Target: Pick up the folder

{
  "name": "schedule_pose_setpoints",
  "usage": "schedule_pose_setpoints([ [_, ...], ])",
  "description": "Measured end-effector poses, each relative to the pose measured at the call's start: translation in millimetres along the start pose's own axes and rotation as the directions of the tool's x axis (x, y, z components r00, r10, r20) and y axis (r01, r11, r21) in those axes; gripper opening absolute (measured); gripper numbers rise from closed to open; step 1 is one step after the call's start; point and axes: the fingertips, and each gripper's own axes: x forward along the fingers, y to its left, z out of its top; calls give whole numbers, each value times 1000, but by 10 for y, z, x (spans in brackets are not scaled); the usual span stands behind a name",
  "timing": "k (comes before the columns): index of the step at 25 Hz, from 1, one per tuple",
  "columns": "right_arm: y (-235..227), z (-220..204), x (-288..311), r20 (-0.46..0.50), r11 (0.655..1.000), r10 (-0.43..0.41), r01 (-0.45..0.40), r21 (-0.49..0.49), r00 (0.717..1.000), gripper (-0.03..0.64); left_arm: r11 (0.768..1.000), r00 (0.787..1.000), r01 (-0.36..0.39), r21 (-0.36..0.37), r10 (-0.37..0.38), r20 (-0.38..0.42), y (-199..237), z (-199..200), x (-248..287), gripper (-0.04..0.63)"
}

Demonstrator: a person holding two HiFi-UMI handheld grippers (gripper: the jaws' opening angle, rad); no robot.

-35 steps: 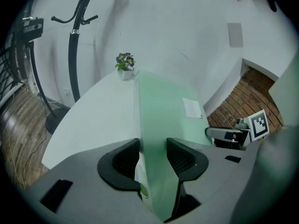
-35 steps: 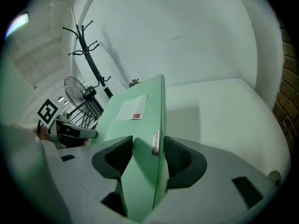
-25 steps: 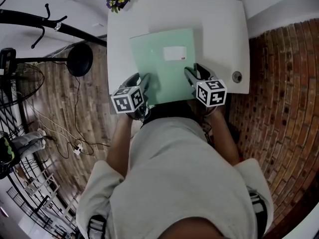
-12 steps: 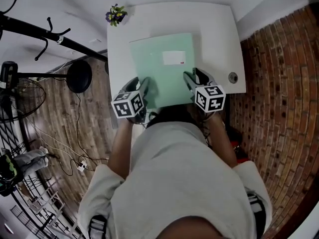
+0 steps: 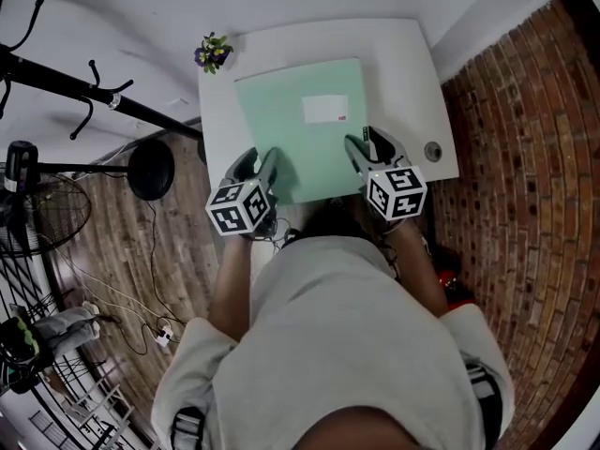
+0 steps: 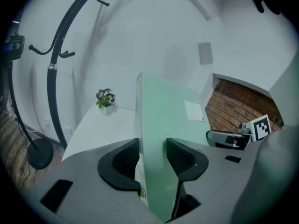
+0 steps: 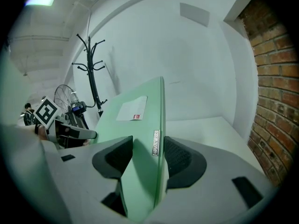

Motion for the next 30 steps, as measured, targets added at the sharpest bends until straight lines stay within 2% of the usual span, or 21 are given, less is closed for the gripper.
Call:
schedule_pose_setpoints([
  [7,26,341,-132,100,999,-24,28,-40,995,213,998,996,3,61,-9,86,-125,331,-91,193],
  [15,68,623,-255,194,996,-40,54,-67,980,213,989,982,-10,150,-18,187,-243,634,-216,193],
  [30,108,785,-292,241,994,-46,69,-88,969,213,980,971,-18,196,-29,236,-275,827,-274,193],
])
